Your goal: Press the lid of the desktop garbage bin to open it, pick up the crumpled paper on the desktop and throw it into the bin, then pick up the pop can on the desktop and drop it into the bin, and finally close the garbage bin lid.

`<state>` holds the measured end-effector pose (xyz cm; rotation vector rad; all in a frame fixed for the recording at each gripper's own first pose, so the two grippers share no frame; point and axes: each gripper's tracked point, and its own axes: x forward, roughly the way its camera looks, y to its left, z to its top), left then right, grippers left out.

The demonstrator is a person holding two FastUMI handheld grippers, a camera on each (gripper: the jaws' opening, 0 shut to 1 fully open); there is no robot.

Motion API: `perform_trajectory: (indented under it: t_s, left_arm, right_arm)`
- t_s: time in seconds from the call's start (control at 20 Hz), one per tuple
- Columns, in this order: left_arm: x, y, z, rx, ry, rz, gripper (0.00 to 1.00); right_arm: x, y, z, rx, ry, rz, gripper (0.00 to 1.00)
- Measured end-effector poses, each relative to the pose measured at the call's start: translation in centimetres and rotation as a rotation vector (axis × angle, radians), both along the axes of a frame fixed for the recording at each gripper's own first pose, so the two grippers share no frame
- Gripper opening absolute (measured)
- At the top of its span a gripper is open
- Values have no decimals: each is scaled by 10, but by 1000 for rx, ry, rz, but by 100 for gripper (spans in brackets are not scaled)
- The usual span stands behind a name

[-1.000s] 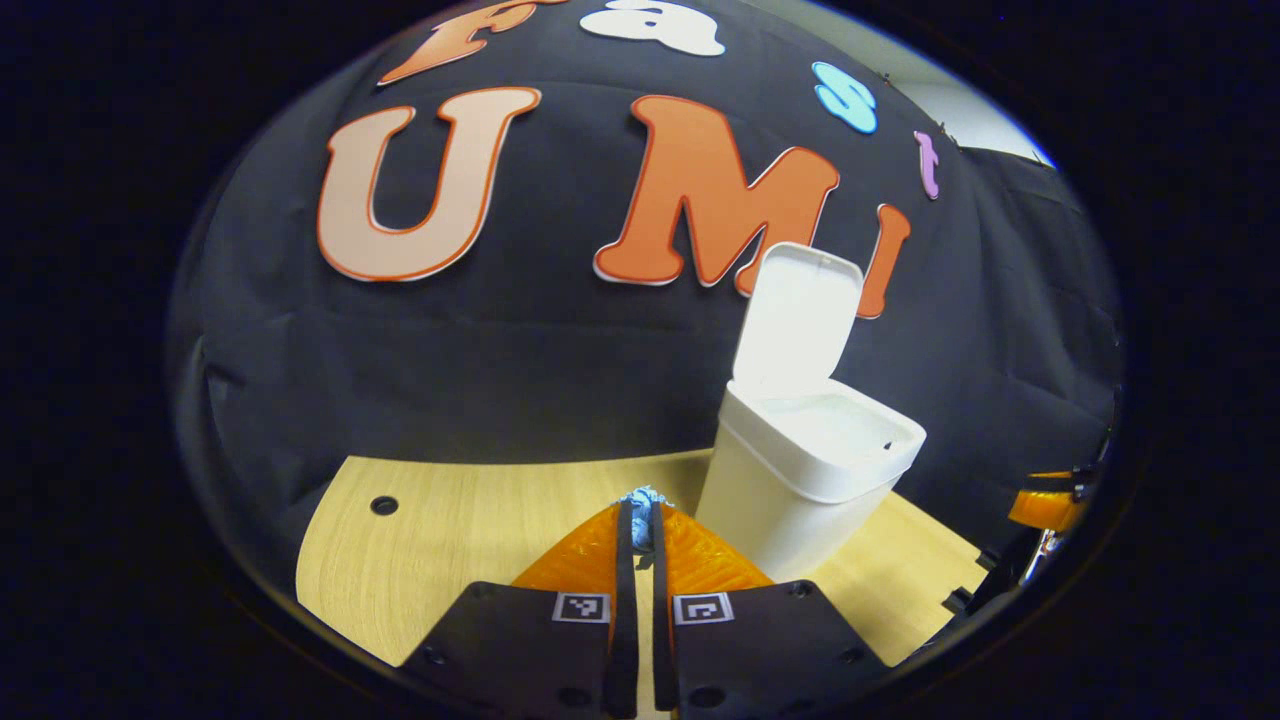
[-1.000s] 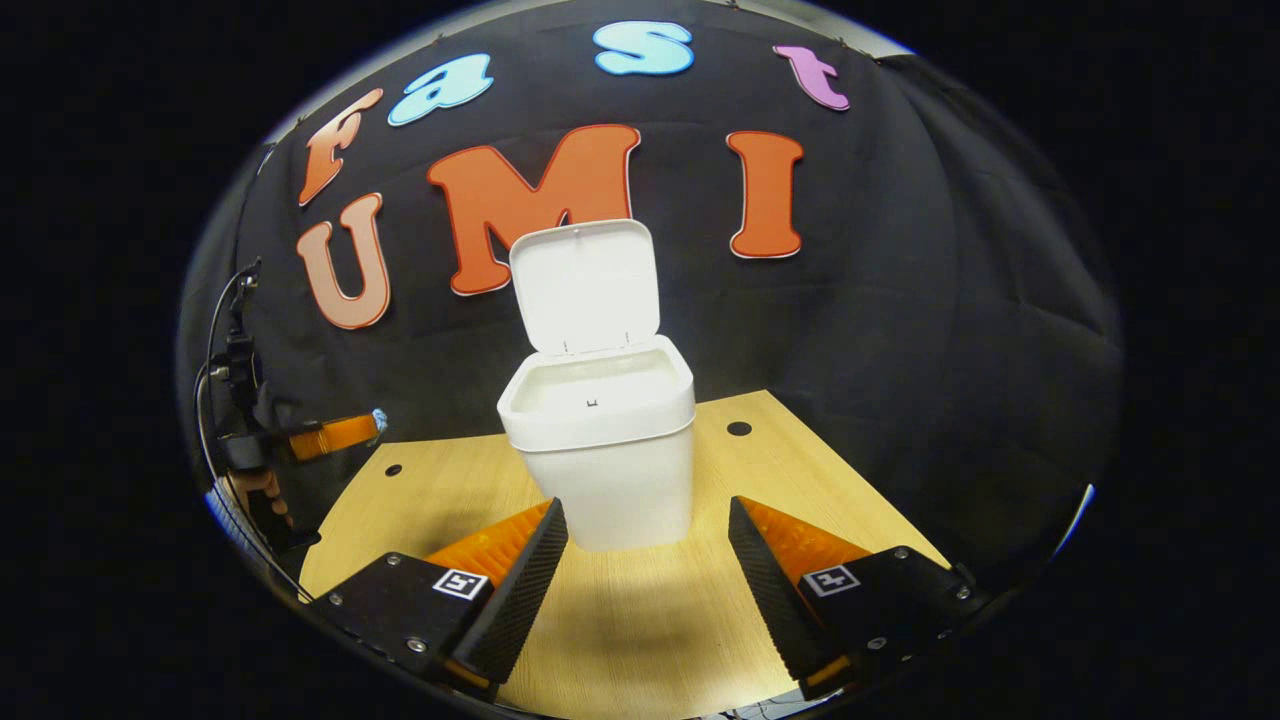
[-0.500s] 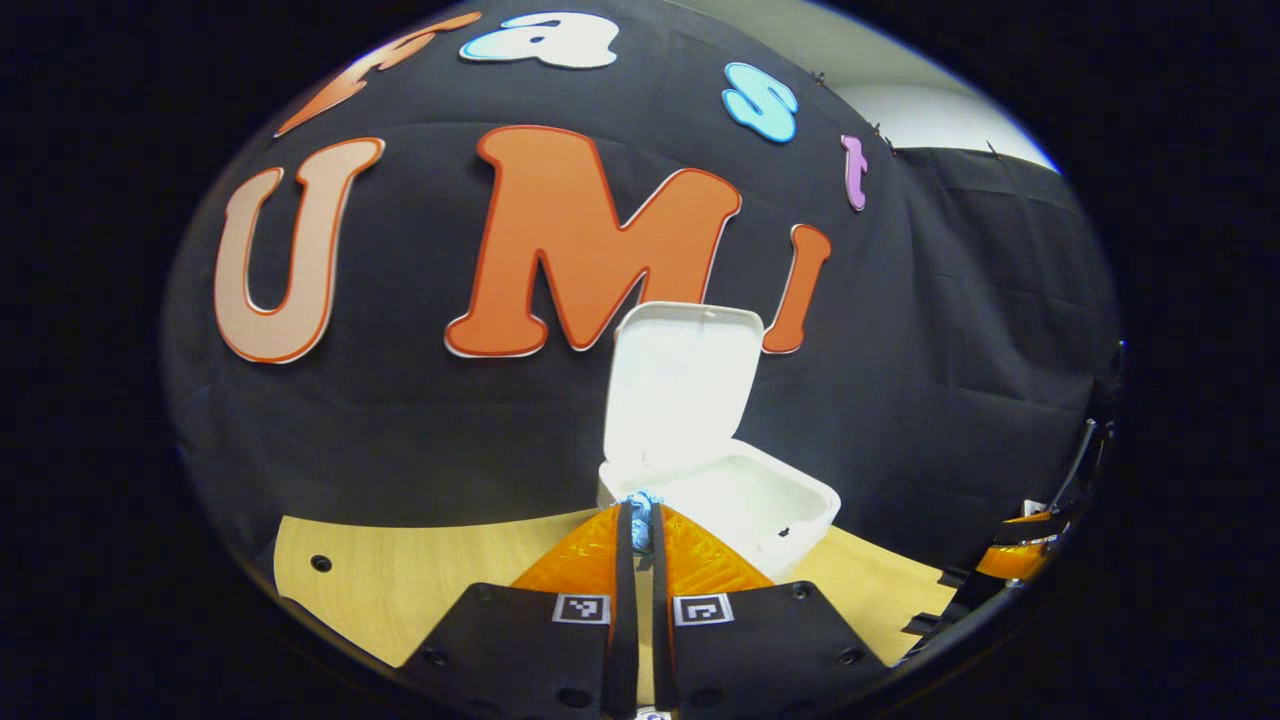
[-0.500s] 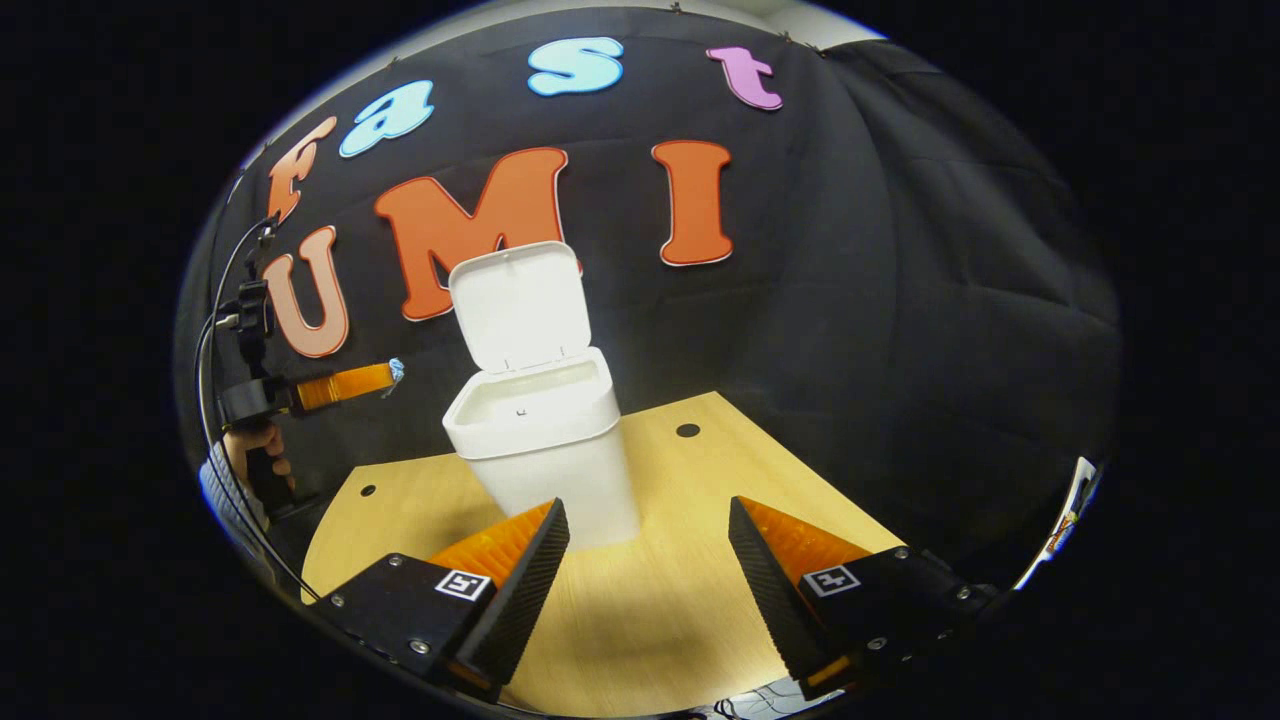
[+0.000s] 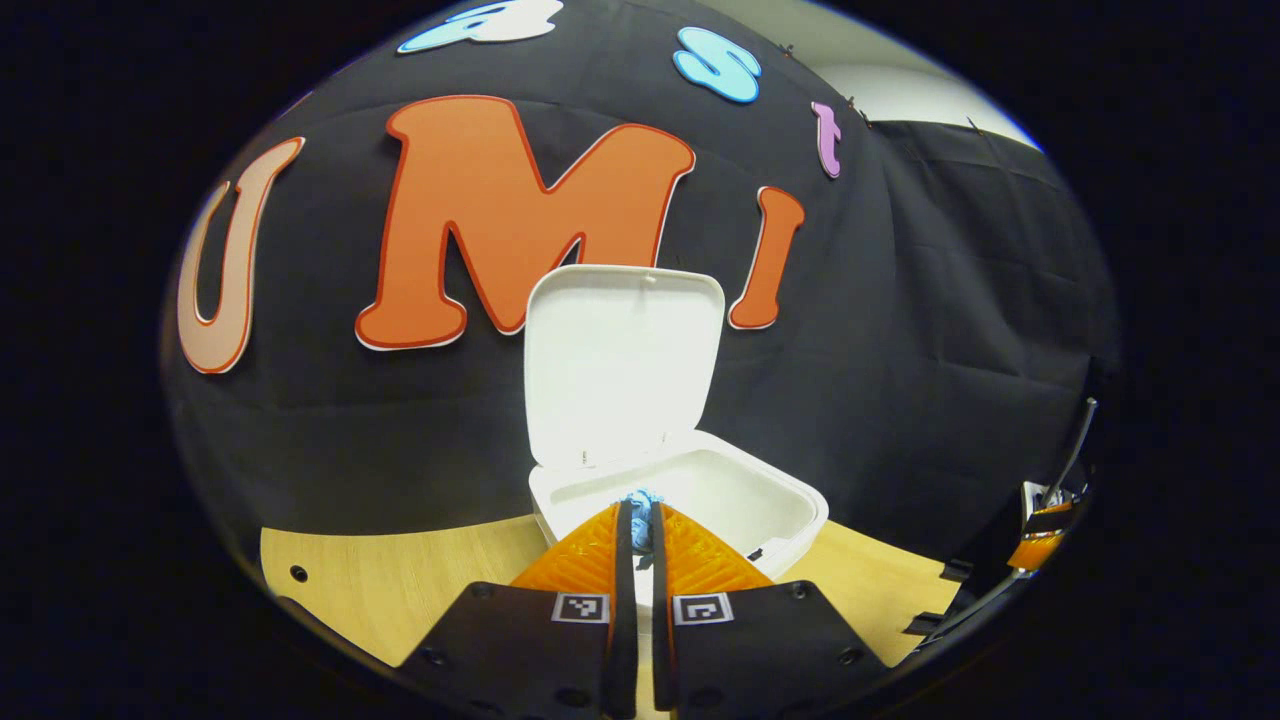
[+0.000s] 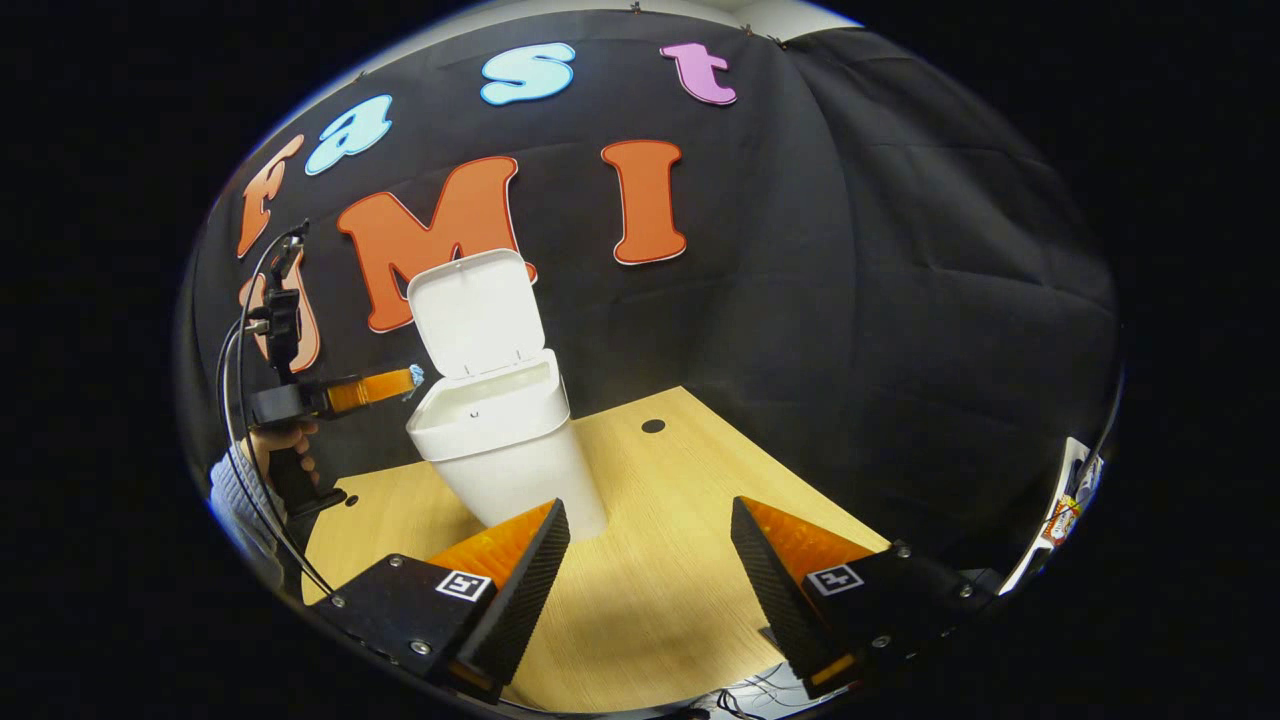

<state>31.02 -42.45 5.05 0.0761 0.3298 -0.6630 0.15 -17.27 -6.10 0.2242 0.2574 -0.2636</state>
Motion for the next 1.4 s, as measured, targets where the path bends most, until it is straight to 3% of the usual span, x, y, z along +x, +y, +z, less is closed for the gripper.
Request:
perform_trajectory:
  t_s: [0.15, 0.25, 0.4, 0.45, 0.6, 1.05, 1.4]
  left_arm:
    - [2, -8, -10, 10, 20, -13, 12]
    - [3, -8, -13, 14, 26, -4, 24]
    - [4, -14, -19, 10, 33, -15, 27]
    - [3, -13, -20, 12, 29, -15, 33]
    - [1, -11, -20, 23, 19, -4, 100]
    - [0, 47, 5, 24, -66, 112, 100]
    - [1, 134, 8, 23, -78, 257, 100]
  right_arm:
    - [-2, -4, -2, 12, 7, 1, 99]
    - [2, -3, -5, 20, 13, 5, 99]
    - [5, -4, -7, 11, 20, 3, 99]
    - [6, -4, -7, 12, 20, 3, 99]
    - [10, 0, -8, 17, 25, 12, 99]
    - [29, 46, -11, -9, 36, 120, 99]
    - [57, 111, -15, -53, 50, 264, 99]
